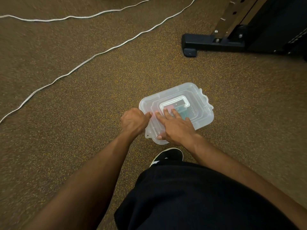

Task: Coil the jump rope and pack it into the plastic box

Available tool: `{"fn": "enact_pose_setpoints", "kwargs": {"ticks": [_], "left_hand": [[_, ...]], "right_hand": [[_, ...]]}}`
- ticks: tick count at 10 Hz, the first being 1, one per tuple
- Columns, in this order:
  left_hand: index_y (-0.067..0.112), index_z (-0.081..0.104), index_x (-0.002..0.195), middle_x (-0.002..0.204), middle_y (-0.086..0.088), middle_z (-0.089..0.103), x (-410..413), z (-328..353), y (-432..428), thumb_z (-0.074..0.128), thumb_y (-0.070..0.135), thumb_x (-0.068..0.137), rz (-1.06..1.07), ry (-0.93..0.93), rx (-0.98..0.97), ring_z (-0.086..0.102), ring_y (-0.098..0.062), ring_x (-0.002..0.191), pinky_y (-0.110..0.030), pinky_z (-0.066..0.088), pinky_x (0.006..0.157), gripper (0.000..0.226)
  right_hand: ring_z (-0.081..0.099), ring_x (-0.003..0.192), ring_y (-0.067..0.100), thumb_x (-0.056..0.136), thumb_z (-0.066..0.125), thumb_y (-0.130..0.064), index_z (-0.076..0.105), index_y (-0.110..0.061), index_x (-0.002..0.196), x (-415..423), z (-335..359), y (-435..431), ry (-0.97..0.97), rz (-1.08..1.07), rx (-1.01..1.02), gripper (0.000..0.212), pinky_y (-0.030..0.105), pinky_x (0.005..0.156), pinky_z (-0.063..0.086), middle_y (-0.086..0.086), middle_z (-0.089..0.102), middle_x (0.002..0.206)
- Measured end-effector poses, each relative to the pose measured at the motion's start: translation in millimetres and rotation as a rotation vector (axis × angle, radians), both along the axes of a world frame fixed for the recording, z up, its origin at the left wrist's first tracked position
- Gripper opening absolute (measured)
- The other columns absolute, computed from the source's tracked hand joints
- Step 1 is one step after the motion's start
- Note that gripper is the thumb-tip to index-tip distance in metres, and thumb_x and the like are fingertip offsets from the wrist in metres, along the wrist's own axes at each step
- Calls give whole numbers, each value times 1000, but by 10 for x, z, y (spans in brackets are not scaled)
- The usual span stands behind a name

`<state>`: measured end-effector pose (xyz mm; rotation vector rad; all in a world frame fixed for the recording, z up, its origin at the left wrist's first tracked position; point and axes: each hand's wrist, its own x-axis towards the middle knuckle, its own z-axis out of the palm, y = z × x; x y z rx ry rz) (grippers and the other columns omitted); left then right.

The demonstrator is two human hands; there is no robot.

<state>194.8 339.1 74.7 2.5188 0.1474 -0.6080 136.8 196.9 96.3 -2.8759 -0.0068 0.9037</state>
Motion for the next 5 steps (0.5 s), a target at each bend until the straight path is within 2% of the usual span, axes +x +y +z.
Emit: {"fn": "enact_pose_setpoints", "kwargs": {"ticks": [1, 2, 3, 4, 5], "left_hand": [[10, 67, 70, 62, -2, 71, 18, -17, -62, 61, 46, 90, 20, -31, 6, 71, -20, 61, -34, 61, 69, 42], [14, 57, 60, 53, 1, 68, -4, 13, -80, 60, 43, 92, 0, -53, 20, 68, -16, 57, -31, 59, 66, 43], [12, 61, 75, 52, 2, 66, -16, 48, -22, 56, 52, 92, -36, -21, 47, 63, -11, 47, -23, 51, 53, 44], [14, 67, 86, 63, -2, 69, -19, 54, 50, 43, 81, 76, -60, 10, 140, 68, -19, 57, -33, 59, 65, 71], [17, 69, 93, 75, -5, 71, 4, 118, 71, 35, 92, 66, -110, -30, 246, 70, -24, 68, -38, 59, 71, 87]], "right_hand": [[-6, 155, 27, 91, 59, -55, -5, -37, 157, -6, -15, -7, -8, 7, 0, 94, 66, 116, 17, -2, -6, 169], [-6, 155, 27, 90, 58, -56, -5, -37, 157, -4, -21, -19, -18, 17, 5, 94, 66, 117, 15, -2, -6, 169], [-7, 155, 26, 90, 59, -55, -3, -37, 157, -31, -43, -62, -6, 8, 54, 93, 63, 118, 17, -3, -5, 169], [0, 155, 22, 92, 56, -56, 12, -37, 158, -33, 44, -150, -29, -46, 160, 81, 57, 119, 17, -3, 3, 169], [31, 148, 22, 95, 54, -51, 38, -32, 151, -86, 180, -286, -118, -185, 313, 61, 46, 116, 30, -2, 26, 165]]}}
